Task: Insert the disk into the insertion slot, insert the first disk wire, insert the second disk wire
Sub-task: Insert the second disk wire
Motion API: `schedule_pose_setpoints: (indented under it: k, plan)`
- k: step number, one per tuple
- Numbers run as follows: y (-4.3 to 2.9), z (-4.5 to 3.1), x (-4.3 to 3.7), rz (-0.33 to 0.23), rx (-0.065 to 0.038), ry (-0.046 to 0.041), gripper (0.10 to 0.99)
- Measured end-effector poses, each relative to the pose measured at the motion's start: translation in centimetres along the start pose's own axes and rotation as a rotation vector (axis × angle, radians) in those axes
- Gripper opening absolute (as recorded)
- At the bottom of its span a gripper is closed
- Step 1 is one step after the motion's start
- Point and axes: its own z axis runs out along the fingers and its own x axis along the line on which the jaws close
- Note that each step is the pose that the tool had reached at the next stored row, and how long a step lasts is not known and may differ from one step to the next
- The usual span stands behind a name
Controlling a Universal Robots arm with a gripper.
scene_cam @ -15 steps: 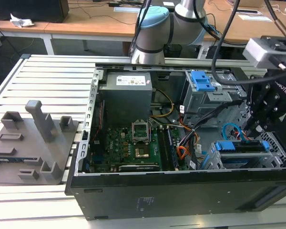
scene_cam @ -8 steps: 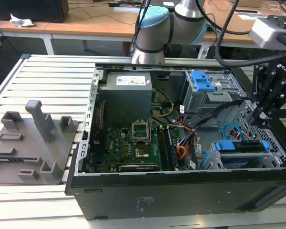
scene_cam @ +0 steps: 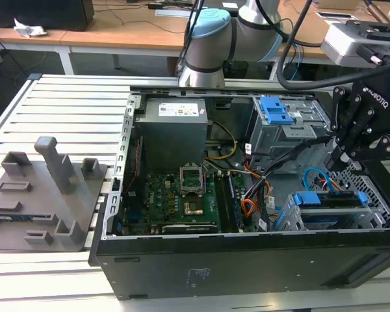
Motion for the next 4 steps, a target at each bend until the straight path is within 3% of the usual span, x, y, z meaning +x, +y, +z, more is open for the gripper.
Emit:
schedule_pose_setpoints:
  k: [4]
  plan:
    - [0.01,0.00,0.00,0.000,0.000,0.0000,0.106]
